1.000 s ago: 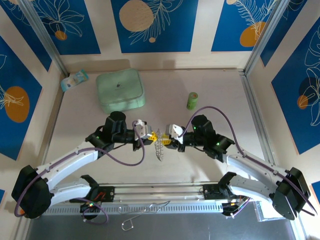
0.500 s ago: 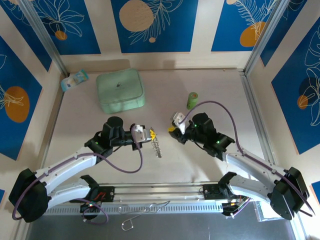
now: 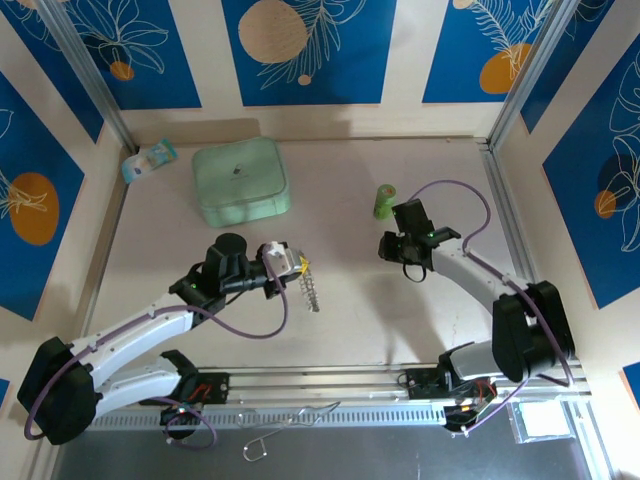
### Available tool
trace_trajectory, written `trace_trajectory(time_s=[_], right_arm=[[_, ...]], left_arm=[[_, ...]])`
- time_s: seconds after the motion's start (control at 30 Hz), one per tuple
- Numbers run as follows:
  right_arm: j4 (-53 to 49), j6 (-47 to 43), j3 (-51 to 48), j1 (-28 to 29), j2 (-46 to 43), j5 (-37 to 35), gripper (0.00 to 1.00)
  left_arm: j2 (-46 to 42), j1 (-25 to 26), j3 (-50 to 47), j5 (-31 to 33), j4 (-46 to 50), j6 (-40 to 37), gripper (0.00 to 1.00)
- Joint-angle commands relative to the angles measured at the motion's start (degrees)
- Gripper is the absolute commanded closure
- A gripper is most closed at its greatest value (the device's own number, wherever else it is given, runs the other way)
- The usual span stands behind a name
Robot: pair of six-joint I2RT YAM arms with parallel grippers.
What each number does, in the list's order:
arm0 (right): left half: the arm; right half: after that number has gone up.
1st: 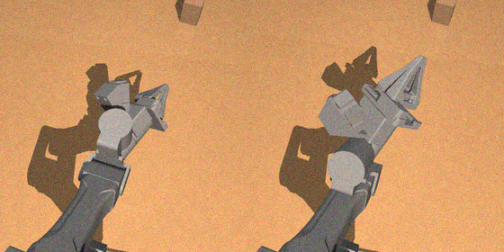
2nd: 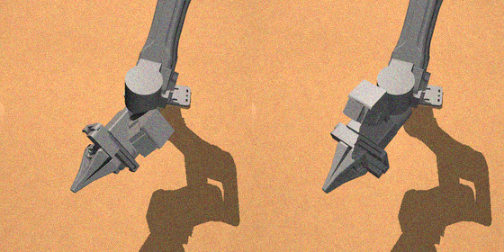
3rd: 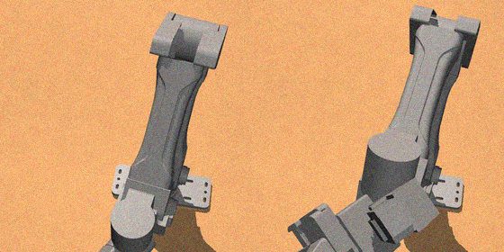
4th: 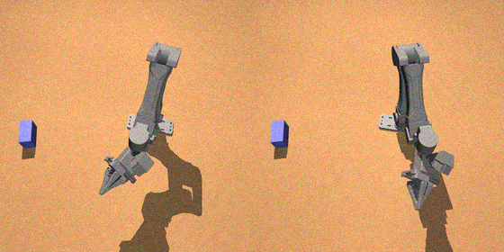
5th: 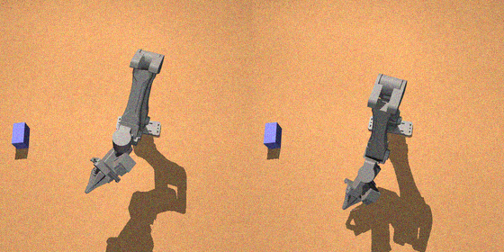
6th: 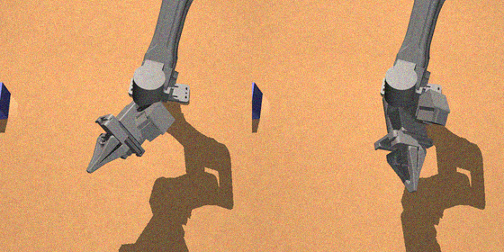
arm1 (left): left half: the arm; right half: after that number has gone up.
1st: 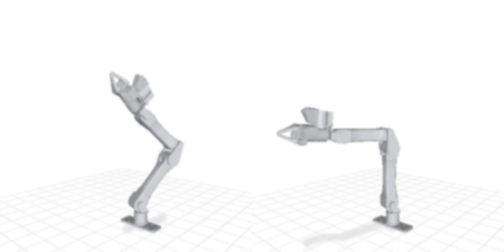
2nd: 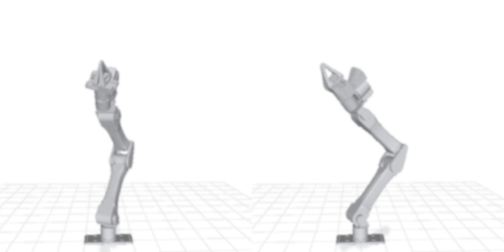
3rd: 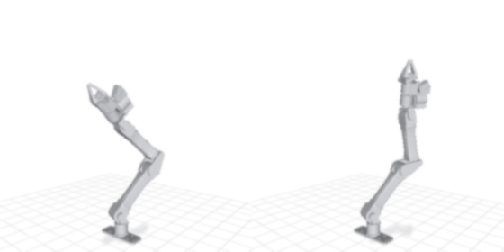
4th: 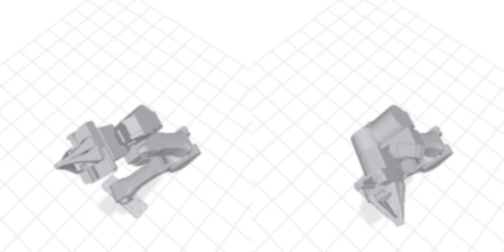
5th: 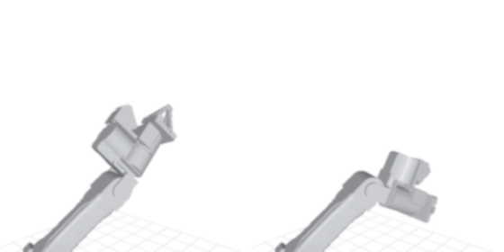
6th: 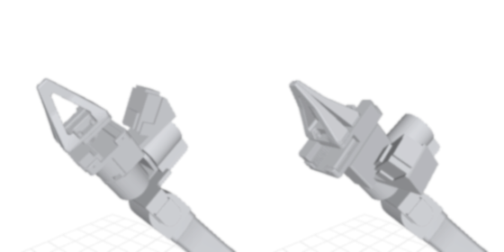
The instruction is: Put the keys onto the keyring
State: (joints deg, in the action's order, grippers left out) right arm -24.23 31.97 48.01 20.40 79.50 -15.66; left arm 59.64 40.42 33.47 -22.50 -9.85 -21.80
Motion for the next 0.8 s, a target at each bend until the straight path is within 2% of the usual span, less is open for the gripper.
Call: trace_trajectory(time_s=[0.0, 0.2, 0.77], right_arm=[[-1.0, 5.0, 2.4, -2.3, 2.7, 1.4, 0.65], [-1.0, 3.6, 5.2, -7.2, 8.4, 3.3, 0.65], [-4.5, 3.9, 9.5, -6.2, 17.1, 0.8, 0.73]], left_arm=[[-0.2, 0.5, 1.7, 1.5, -1.4, 3.1, 1.0], [0.7, 0.5, 2.3, 1.4, -1.0, 3.2, 1.0], [1.1, 0.5, 2.8, 0.4, -0.5, 2.7, 1.0]])
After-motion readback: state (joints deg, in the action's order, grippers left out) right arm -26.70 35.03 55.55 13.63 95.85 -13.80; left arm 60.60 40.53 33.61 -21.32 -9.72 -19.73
